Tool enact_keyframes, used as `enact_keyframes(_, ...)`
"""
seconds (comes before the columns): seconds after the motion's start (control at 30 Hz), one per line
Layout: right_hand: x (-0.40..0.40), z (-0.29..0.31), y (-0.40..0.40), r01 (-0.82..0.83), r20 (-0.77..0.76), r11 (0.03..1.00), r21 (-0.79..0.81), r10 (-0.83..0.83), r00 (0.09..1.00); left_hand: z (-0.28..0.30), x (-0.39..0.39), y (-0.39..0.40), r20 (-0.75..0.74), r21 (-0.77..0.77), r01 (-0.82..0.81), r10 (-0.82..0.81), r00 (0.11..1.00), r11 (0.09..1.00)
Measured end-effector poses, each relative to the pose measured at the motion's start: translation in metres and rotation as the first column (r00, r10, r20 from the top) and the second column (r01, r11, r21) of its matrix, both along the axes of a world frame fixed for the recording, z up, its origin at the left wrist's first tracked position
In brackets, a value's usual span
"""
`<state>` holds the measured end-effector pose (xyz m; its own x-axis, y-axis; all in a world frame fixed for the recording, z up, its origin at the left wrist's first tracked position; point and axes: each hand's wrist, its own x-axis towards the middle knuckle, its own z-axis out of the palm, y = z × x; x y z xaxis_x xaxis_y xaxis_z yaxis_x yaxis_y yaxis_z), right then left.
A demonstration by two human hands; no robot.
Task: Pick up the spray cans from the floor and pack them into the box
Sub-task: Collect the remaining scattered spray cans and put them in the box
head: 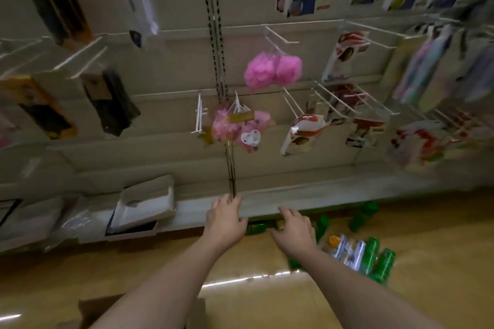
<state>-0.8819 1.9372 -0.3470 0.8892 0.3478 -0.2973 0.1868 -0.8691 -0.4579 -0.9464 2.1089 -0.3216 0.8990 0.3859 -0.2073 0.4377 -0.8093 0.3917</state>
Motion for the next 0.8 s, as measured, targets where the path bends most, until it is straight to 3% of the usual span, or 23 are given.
enact_keyframes(0.17,0.060,-0.087,-0.013,-0.001,-0.100,0.995,-0.097,-0.009,0.995,-0.084,0.060,-0.012,-0.088,-0.037,-0.020,0.017,0.996,0.999)
enact_keyframes(0.33,0.095,-0.210,-0.015,0.028,-0.199,0.979,-0.201,-0.069,0.978,-0.212,0.092,-0.007,-0.214,-0.043,0.013,-0.022,0.977,0.999)
enact_keyframes(0.63,0.183,-0.530,0.016,0.099,-0.243,0.971,-0.218,-0.152,0.958,-0.521,0.181,0.070,-0.263,0.006,-0.034,0.034,0.964,0.999)
enact_keyframes(0.8,0.209,-0.650,0.030,0.080,-0.179,0.950,-0.303,-0.139,0.974,-0.640,0.214,0.105,-0.255,0.052,-0.027,0.039,0.966,0.998)
